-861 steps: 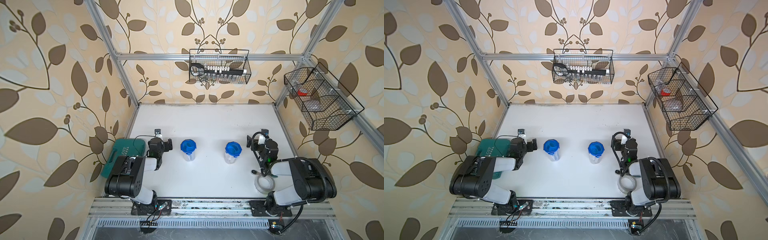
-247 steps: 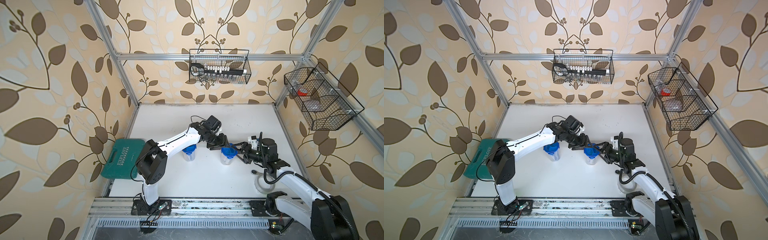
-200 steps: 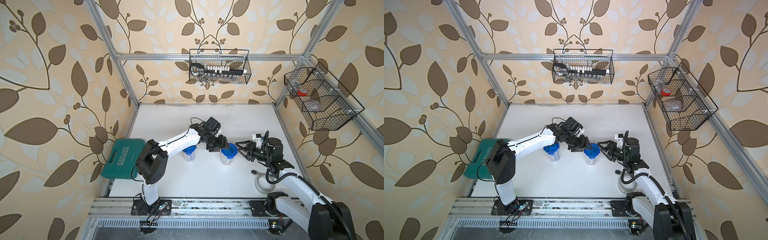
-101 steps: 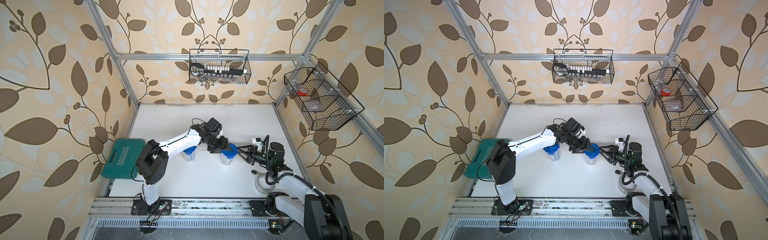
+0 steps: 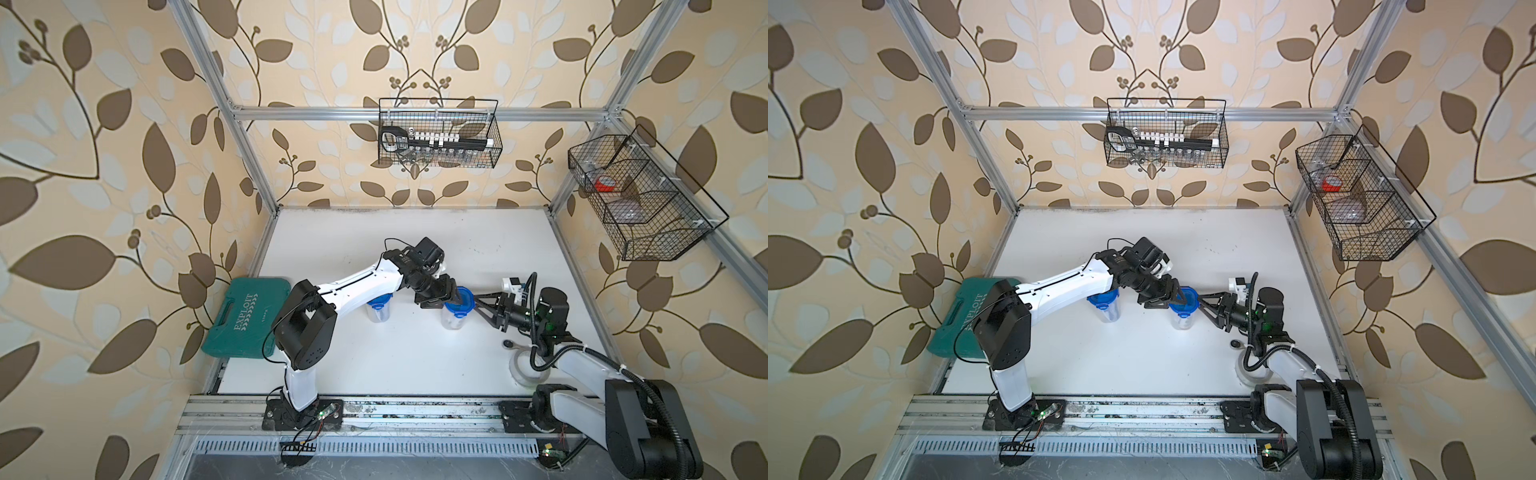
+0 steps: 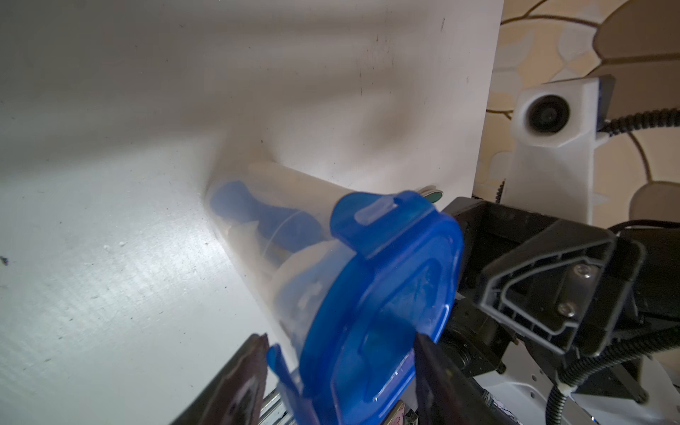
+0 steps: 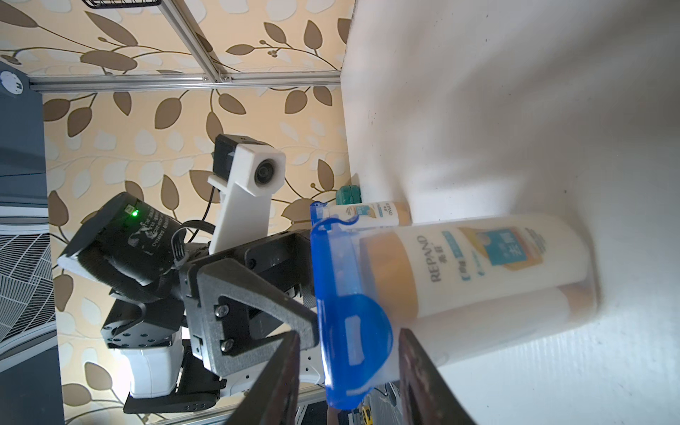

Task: Take out toiletry kits
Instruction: Unfasten the latch on the container.

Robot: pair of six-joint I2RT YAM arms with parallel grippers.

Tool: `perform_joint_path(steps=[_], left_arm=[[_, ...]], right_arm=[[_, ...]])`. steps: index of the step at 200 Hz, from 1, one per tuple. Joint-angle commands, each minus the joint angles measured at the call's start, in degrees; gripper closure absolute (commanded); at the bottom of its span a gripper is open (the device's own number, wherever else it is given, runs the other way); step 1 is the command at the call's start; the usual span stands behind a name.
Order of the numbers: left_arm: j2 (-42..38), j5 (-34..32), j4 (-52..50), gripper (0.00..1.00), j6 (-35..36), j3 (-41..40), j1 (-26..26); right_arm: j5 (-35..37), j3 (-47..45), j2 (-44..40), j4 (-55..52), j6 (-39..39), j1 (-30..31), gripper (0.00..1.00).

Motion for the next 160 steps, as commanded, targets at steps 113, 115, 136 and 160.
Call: perform_joint_path(steps=[113, 115, 136, 160], left_arm=[[0.6, -3.6, -4.0, 0.4, 0.0, -5.2, -1.3], [0.6, -3.7, -4.1, 0.4, 0.1, -5.2, -1.3], [0.9, -4.4, -4.6, 0.4, 0.0, -5.4, -1.4], [1.2, -5.8, -6.1, 0.41, -0.2, -5.9, -1.4]], right_arm=[[-2.3, -3.7, 8.2, 20.6, 10.6, -0.7, 0.66], [-2.3, -3.7, 8.3, 21.2, 10.7, -0.8, 0.66], [-2.5, -4.1, 9.6, 24.7, 12.8, -1.1, 0.68], [-2.4, -4.0, 9.1, 24.6, 13.4, -2.1, 0.7]])
